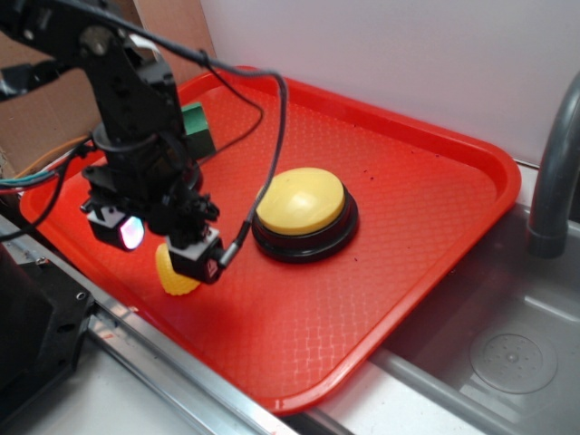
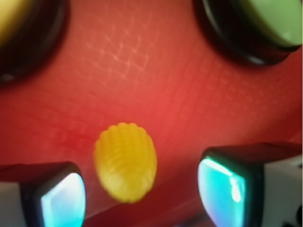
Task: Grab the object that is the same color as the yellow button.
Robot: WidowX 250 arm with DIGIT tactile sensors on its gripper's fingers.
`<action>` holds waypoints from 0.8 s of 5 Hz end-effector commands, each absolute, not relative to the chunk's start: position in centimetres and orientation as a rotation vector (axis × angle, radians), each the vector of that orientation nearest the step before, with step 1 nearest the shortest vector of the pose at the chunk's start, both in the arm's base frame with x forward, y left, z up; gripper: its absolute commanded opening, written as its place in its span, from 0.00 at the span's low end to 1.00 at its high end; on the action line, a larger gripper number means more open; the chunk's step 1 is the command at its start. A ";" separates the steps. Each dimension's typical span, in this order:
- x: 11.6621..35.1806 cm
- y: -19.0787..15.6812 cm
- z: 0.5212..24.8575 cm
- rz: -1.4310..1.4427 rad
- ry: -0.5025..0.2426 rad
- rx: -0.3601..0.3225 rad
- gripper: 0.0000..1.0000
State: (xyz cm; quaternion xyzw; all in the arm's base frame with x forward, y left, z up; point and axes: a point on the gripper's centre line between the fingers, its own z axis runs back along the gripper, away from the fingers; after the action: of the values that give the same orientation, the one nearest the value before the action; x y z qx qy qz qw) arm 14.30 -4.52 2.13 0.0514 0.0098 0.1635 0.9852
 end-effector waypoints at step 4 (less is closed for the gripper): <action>15.3 -4.1 3.6 0.317 -0.035 0.051 0.00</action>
State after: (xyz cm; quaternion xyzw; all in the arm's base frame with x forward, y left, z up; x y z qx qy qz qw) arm 14.46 -4.06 3.02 0.0336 0.0020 0.1570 0.9870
